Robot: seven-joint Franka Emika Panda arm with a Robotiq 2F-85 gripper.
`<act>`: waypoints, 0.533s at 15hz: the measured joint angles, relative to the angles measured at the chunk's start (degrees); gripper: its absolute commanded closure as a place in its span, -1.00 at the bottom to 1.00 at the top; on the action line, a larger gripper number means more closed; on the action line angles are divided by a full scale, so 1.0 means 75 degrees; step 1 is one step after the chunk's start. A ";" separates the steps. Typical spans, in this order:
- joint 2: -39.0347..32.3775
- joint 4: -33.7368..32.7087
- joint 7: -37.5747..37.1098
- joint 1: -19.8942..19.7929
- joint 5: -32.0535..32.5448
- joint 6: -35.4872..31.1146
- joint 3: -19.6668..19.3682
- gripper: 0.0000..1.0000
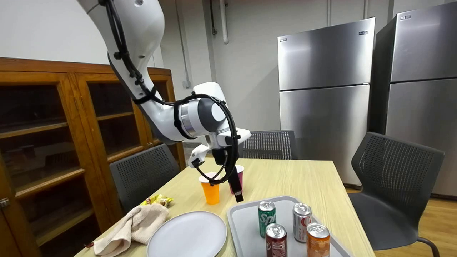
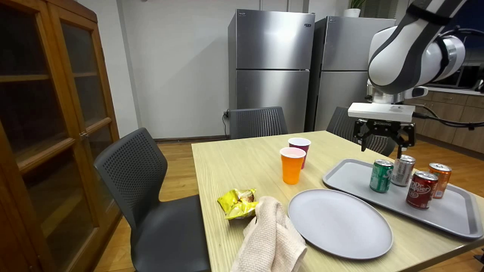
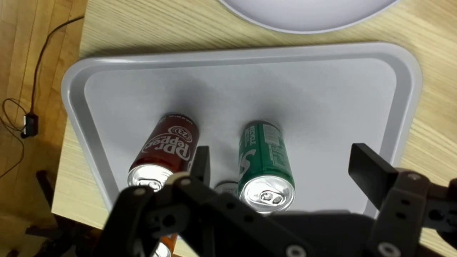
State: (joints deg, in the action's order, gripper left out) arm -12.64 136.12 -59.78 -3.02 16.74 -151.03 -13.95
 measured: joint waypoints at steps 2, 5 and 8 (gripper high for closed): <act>-0.0212 -0.0189 0.0000 -0.0047 -0.0154 -0.0068 -0.0065 -1.00; -0.0611 -0.0570 0.0002 -0.0088 -0.0460 -0.0132 -0.0156 -1.00; -0.1060 -0.1037 0.0002 -0.0097 -0.0778 -0.0138 -0.0252 -1.00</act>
State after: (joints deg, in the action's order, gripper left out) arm -20.60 128.34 -59.77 -3.74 10.90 -152.06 -15.84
